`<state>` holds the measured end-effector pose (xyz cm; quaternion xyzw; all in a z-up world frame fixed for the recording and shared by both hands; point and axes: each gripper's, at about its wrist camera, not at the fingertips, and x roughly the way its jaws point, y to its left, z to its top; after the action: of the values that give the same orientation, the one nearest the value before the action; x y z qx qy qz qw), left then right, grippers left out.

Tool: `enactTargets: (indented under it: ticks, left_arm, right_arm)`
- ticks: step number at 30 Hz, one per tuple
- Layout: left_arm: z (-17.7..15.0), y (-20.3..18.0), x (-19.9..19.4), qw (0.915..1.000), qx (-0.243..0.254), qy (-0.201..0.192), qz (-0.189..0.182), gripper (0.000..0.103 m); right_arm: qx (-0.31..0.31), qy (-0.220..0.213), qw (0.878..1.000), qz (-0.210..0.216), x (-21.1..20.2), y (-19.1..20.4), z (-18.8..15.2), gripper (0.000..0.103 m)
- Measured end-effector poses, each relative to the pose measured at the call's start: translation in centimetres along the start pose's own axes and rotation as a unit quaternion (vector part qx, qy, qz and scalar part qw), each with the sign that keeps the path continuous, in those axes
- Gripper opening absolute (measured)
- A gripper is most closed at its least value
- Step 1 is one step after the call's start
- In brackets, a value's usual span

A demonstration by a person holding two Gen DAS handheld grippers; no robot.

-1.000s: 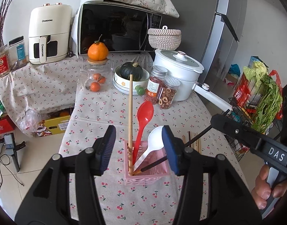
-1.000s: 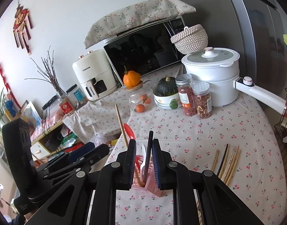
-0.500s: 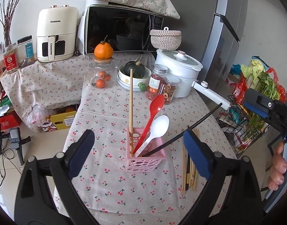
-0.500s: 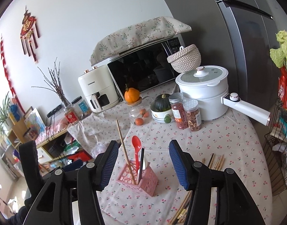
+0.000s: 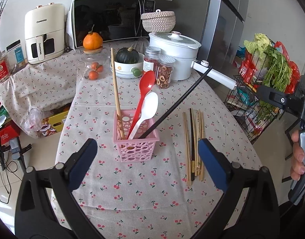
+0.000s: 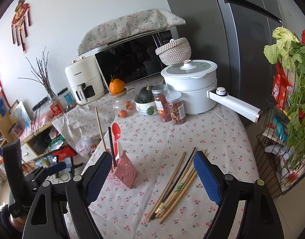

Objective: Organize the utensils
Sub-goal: 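Lower the black chopstick into the pink basket and open the right tool, then reach the left tool to the chopstick pile and grasp a wooden chopstick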

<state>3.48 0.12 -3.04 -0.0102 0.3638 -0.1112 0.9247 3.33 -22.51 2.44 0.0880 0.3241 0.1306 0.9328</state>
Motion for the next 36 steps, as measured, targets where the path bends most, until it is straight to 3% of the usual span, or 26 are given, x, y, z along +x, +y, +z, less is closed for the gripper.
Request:
enactTargets:
  ticks: [10,17,22,27,30,36]
  left_arm:
    - [-2.2,-5.4,3.2,0.9960,0.063,0.062,-0.004,0.101]
    - [-3.9,-10.3,7.4,0.9830,0.114,0.143,-0.017,0.101]
    - [-3.7,-12.8,10.2,0.9774,0.139,0.159,-0.002,0.101]
    - [-1.6,-13.9,13.2,0.9795,0.124,0.158,0.005,0.098]
    - [0.0,-13.6,15.2,0.9816,0.100,0.162,0.013,0.089]
    - [2.6,-12.0,19.3,0.9825,0.033,0.182,0.017,0.049]
  right_arm:
    - [0.011,0.051,0.997,-0.062,0.6,-4.4,-1.7,0.087]
    - [0.030,0.067,0.992,-0.105,0.4,-8.3,-1.9,0.087]
    - [0.049,0.095,0.987,-0.120,1.1,-11.3,-2.6,0.088]
    - [0.068,0.131,0.980,-0.132,2.4,-13.9,-3.5,0.088]
    - [0.085,0.141,0.976,-0.141,3.1,-15.3,-3.9,0.088]
    - [0.127,0.179,0.967,-0.131,4.9,-17.1,-4.5,0.087]
